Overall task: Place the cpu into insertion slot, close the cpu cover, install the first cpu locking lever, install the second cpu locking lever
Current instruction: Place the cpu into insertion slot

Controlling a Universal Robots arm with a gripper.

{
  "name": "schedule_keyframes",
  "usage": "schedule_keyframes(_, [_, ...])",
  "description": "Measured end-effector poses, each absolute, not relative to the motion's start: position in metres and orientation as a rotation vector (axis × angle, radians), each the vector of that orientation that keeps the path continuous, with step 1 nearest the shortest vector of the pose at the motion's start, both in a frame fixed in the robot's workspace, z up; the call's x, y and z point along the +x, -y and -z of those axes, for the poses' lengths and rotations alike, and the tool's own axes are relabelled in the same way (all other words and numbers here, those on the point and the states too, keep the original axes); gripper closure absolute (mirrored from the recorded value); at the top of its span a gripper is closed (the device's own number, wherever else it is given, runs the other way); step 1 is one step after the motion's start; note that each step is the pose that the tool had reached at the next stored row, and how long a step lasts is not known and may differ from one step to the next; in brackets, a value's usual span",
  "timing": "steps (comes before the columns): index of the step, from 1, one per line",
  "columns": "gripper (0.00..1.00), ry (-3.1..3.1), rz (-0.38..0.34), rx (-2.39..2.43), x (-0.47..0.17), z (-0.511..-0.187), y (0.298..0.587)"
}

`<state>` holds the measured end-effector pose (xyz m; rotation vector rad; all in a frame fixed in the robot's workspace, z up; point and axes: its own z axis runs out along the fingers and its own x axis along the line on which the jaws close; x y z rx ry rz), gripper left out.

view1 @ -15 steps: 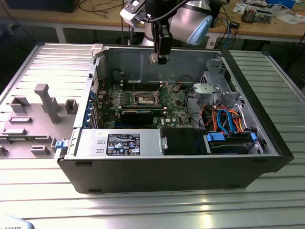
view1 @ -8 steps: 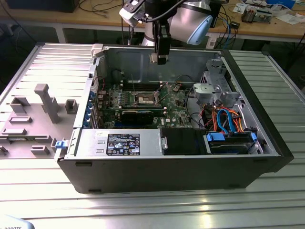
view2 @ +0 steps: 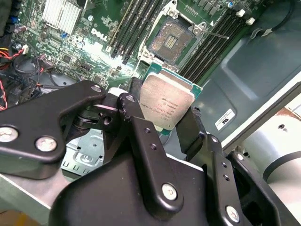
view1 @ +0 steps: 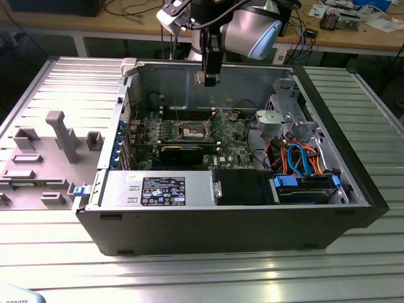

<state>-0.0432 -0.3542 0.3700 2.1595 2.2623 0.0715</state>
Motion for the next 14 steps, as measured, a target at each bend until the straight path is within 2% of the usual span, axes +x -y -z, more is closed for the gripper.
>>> schedule_keyframes(14, [0.46, -2.258, -0.062, 2.174, -0.0432, -0.3679, 0.3542])
